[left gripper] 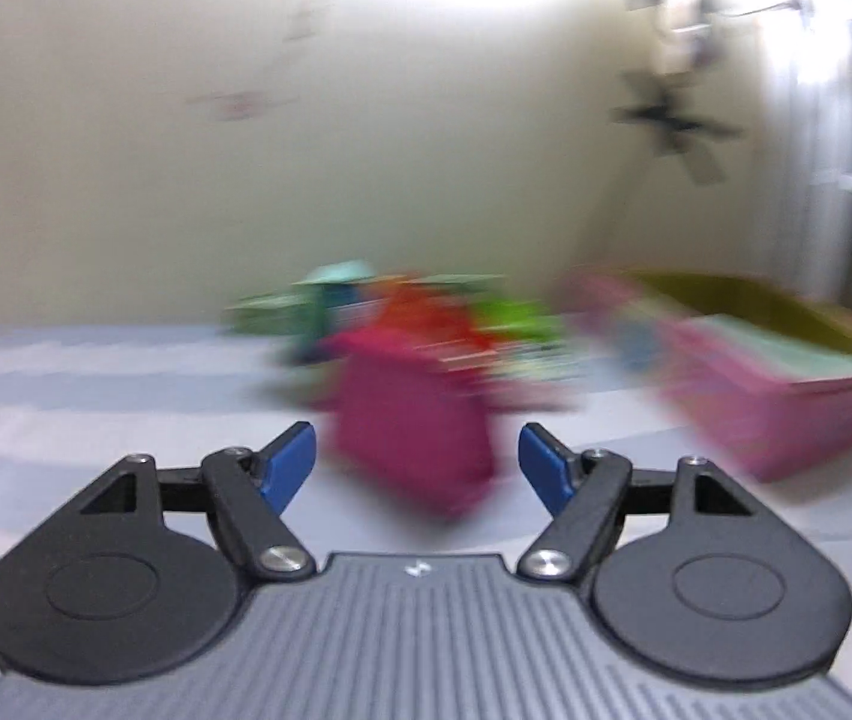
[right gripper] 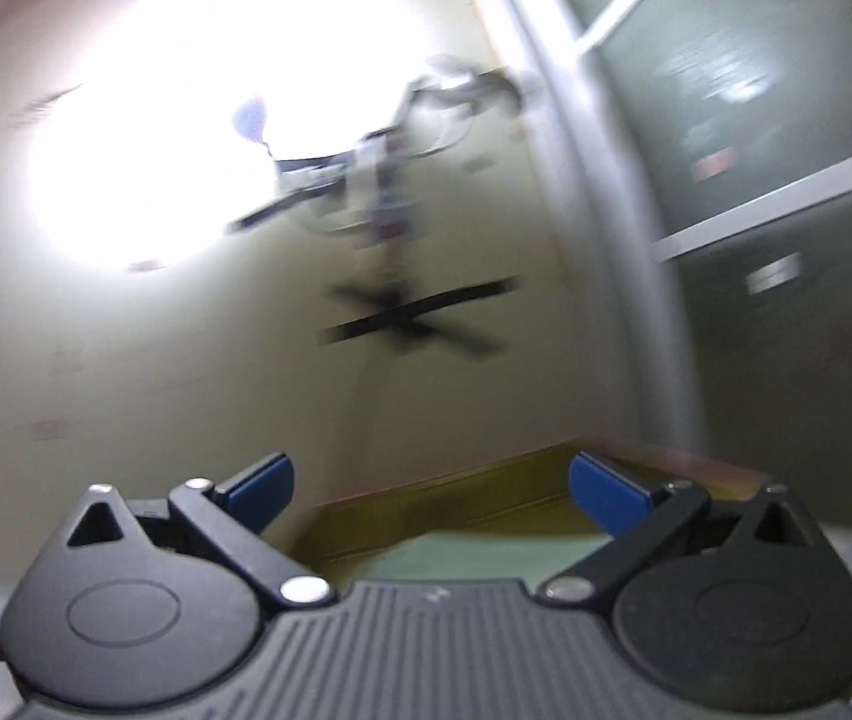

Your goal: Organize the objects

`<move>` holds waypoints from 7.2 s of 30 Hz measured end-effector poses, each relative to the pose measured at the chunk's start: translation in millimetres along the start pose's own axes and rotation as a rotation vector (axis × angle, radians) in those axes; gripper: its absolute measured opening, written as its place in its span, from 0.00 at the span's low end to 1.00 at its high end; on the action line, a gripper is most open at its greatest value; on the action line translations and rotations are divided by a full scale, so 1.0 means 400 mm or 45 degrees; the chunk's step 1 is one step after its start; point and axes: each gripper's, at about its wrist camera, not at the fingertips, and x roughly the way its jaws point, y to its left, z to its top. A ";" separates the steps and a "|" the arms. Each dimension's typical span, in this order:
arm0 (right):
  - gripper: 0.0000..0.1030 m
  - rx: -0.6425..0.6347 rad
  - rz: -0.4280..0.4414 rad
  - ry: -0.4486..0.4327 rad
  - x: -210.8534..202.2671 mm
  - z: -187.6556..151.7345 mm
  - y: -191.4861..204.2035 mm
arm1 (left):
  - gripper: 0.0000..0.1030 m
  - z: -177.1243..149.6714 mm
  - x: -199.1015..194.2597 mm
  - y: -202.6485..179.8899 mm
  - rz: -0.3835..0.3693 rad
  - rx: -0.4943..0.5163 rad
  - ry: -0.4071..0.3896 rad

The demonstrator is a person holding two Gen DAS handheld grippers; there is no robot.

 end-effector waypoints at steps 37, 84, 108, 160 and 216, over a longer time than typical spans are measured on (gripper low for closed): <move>0.66 -0.085 0.395 0.621 -0.164 -0.050 0.009 | 0.80 -0.045 -0.076 -0.055 -0.814 0.066 0.008; 0.52 -0.004 0.084 0.135 0.009 0.045 -0.105 | 0.61 0.114 0.117 -0.312 -0.584 0.153 0.073; 0.55 -0.100 0.502 0.869 0.325 -0.163 0.374 | 0.69 0.007 0.135 0.251 0.121 -0.201 0.248; 1.00 -0.244 0.589 0.787 0.186 -0.217 0.528 | 0.85 0.007 0.134 0.254 0.049 -0.224 0.261; 0.46 -0.096 -0.187 0.252 0.157 -0.033 -0.054 | 0.75 0.234 0.267 -0.549 -0.793 -0.022 0.237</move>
